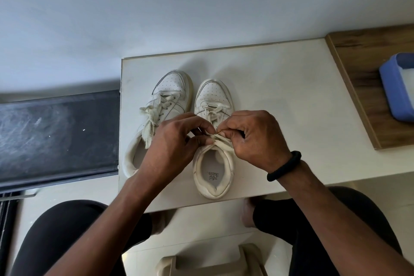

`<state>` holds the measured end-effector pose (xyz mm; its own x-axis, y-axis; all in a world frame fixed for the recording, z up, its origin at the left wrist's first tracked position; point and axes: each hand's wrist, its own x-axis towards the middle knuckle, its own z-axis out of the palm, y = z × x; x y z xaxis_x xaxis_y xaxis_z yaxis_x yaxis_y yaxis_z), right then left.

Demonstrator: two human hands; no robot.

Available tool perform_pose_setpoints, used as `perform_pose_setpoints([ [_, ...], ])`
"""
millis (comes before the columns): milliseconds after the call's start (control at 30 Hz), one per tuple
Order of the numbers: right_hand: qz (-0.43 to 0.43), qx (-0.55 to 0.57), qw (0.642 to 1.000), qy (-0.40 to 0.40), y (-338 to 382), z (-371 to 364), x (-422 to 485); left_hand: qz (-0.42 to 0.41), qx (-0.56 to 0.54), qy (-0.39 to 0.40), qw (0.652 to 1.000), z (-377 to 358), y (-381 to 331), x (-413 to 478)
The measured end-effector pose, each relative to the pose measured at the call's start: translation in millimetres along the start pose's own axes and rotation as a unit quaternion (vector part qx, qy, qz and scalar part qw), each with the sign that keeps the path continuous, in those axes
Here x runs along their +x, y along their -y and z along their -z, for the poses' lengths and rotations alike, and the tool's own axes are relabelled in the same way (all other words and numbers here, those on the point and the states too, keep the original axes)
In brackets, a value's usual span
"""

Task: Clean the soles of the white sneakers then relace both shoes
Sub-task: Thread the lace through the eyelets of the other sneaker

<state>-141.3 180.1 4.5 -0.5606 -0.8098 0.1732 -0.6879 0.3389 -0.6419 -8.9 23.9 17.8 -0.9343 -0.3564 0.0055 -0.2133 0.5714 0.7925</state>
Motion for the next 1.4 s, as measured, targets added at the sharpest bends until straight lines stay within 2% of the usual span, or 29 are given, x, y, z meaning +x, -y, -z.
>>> perform_pose_setpoints([
  [300,-0.049,0.168,0.983,0.055,-14.7,-4.4,4.2,0.006,0.001,0.005,1.000,-0.1,-0.4,1.2],
  [467,-0.037,0.131,0.989,0.060,-15.0,-5.3,5.1,-0.024,0.022,0.000,0.999,-3.0,2.1,0.4],
  [667,0.006,0.040,0.999,0.012,-9.8,-8.0,2.9,-0.026,0.034,-0.006,0.999,-5.6,5.4,1.2],
  [800,0.024,0.033,0.999,-0.004,-6.7,-7.9,0.3,-0.010,0.014,0.011,1.000,-1.7,6.4,2.1],
  [1000,-0.002,0.051,0.998,-0.024,-6.7,-7.5,1.5,-0.008,0.012,0.015,1.000,2.1,7.6,1.0],
  [1233,-0.068,0.151,0.986,-0.002,-5.9,-10.4,1.3,-0.051,0.055,-0.019,0.997,-5.7,6.3,0.1],
  [1400,-0.117,0.238,0.964,0.021,-6.2,-12.9,1.1,-0.044,0.058,-0.026,0.997,-6.2,4.3,0.1],
])
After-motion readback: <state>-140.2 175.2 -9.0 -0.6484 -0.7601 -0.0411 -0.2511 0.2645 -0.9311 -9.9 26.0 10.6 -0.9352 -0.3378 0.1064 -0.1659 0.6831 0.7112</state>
